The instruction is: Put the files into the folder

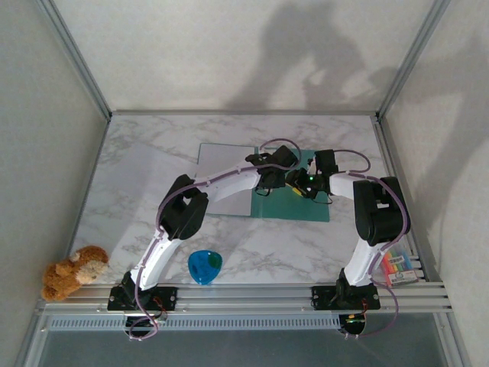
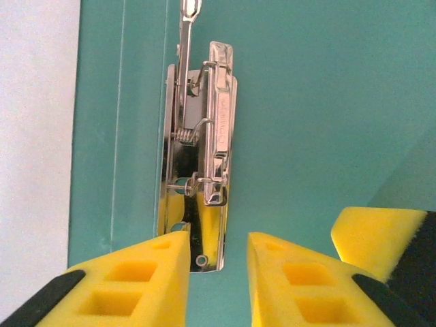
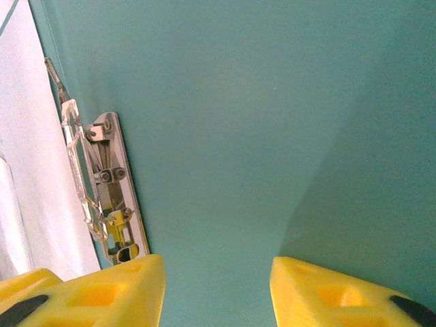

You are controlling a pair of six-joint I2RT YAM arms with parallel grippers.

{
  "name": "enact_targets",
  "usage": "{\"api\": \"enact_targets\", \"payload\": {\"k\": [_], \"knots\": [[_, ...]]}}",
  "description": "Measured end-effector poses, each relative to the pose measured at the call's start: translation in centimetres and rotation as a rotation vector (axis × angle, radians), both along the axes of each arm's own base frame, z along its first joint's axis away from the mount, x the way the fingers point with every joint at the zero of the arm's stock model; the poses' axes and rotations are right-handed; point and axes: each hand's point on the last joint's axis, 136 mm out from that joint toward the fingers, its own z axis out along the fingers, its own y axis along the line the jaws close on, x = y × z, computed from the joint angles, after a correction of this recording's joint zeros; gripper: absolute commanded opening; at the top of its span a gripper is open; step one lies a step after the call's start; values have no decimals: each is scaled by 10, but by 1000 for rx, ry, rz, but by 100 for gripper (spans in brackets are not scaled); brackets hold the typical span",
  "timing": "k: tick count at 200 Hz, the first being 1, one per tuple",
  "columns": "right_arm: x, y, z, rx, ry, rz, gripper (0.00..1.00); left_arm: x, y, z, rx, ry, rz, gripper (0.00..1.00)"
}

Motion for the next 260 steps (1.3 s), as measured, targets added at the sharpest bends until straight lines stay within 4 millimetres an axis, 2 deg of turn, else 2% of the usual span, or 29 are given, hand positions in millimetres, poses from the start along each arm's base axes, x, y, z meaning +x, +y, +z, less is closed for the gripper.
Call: {"api": "enact_targets", "payload": {"k": [27,69,98,118,136,160,200,239,251,260], "knots": [[0,0,0,-4,-2,5,46,2,5,9,0,-8,5,36],[-1,-1,-1,-17,-7,17,46,10,23,44,-34,-51,37,38],[-2,-6,-1,-33,-5,17,46,14,47,65,-49,-84,74,41],[-3,-15,-1,-35,8,6,46,12,67,70,-54,-94,99,47],[-3,-22,-1,-22,17,-3,45,11,92,70,-51,-94,134,50],[-2,-28,-2,-8,33,-9,44,10,132,64,-50,-93,199,54],[-2,-27,-1,2,61,-5,47,4,208,44,-1,-88,339,63],[0,-27,4,3,73,2,58,-10,295,0,57,-28,508,65],[0,-27,6,-2,79,2,60,-18,314,-13,56,3,546,65],[0,-28,7,-7,82,3,61,-21,321,-20,51,18,561,65]]}}
